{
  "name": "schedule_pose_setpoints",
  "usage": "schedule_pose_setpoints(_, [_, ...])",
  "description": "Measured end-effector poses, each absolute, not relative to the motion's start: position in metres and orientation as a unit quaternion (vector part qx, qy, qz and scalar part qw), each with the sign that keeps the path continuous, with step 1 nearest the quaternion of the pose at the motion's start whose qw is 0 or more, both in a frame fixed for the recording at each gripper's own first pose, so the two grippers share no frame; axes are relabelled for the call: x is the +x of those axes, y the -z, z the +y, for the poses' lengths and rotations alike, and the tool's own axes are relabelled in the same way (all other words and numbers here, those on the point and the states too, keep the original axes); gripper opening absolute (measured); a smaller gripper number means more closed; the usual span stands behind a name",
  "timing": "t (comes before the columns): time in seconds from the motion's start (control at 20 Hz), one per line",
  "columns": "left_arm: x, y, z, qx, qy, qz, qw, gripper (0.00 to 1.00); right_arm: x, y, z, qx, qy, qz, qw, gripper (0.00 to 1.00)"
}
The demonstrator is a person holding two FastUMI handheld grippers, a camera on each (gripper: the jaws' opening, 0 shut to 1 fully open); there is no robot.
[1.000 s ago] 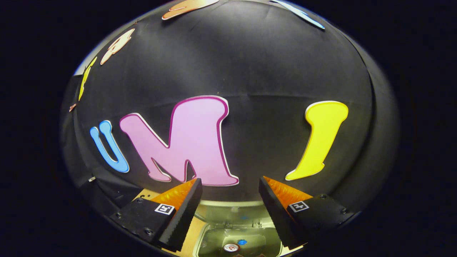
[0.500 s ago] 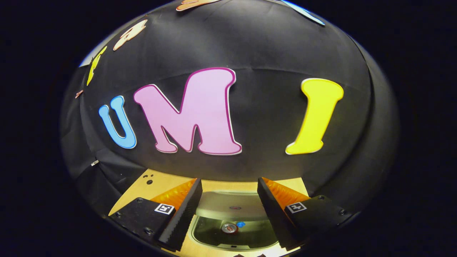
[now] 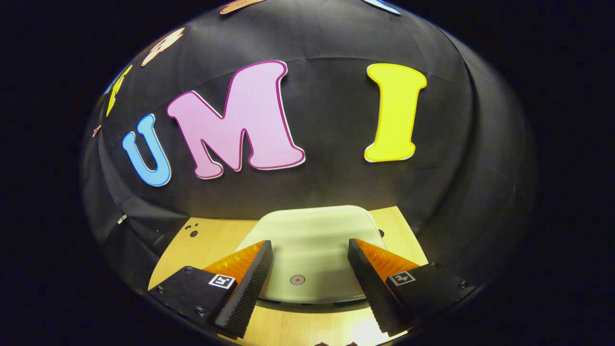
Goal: Press the lid of the desktop garbage bin to open it, pick up the crumpled paper on the desktop and throw it into the bin, then pick up the pop can on the desktop and drop it into the bin, and finally close the garbage bin lid.
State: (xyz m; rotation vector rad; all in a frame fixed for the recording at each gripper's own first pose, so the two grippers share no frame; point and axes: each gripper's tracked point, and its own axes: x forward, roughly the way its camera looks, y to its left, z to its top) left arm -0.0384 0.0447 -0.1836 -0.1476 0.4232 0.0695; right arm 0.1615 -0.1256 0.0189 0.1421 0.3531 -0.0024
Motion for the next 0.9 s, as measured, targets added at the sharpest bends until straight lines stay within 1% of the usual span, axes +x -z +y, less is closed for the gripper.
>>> schedule_pose_setpoints(0.15, [-0.041,0.186,0.049,-0.078,-0.039,0.215,0.973,0.96,0.155,0.003,-0.119,0.057,0.01,0.186,0.981,0.99])
schedule_pose_setpoints(0.35, [-0.045,0.186,0.056,-0.073,-0.054,0.209,0.974,0.96,0.153,0.006,-0.122,0.007,0.018,0.16,0.987,1.0])
schedule_pose_setpoints(0.45, [-0.046,0.186,0.056,-0.071,-0.059,0.21,0.973,0.96,0.155,0.009,-0.117,0.009,0.005,0.151,0.988,1.0])
schedule_pose_setpoints(0.65, [-0.044,0.185,0.049,-0.082,-0.062,0.214,0.971,0.96,0.157,0.012,-0.117,0.009,0.0,0.14,0.99,1.0])
schedule_pose_setpoints(0.9, [-0.022,0.161,0.032,-0.088,-0.066,0.192,0.975,0.96,0.158,0.014,-0.117,0.001,-0.011,0.113,0.993,1.0])
